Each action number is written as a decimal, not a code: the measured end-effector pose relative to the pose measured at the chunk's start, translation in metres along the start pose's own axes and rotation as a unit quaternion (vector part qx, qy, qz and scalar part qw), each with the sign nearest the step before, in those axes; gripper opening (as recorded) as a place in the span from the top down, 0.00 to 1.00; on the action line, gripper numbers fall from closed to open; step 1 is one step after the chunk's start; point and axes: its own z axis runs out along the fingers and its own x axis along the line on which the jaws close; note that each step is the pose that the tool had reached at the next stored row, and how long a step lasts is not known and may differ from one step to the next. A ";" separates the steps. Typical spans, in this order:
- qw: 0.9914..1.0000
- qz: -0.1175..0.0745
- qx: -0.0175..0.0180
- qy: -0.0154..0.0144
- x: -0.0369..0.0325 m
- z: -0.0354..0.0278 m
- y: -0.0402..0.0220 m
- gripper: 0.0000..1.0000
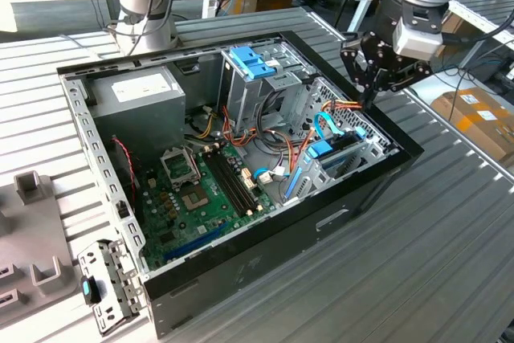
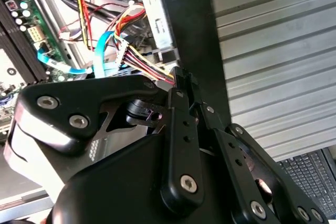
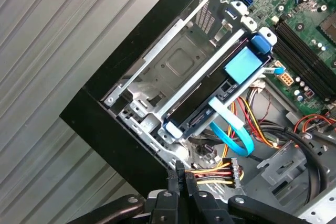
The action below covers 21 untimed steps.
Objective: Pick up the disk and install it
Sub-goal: 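Insert the second disk wire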
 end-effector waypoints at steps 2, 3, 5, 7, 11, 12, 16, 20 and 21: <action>1.000 0.000 0.000 0.000 -0.0048 -0.0010 0.0049 0.84; 1.000 0.000 0.000 0.000 -0.0054 -0.0010 0.0056 0.84; 1.000 0.011 -0.001 0.001 -0.0055 -0.0008 0.0056 0.84; 1.000 0.026 -0.002 0.003 -0.0055 -0.0006 0.0057 0.84; 0.998 0.063 -0.006 0.006 -0.0056 -0.0003 0.0057 0.84; 0.997 0.072 -0.007 0.007 -0.0056 -0.0002 0.0058 0.84; 0.993 0.119 -0.011 0.012 -0.0057 0.0004 0.0058 0.84; 0.987 0.157 -0.015 0.016 -0.0057 0.0009 0.0059 0.84; 0.986 0.165 -0.016 0.017 -0.0057 0.0010 0.0059 0.84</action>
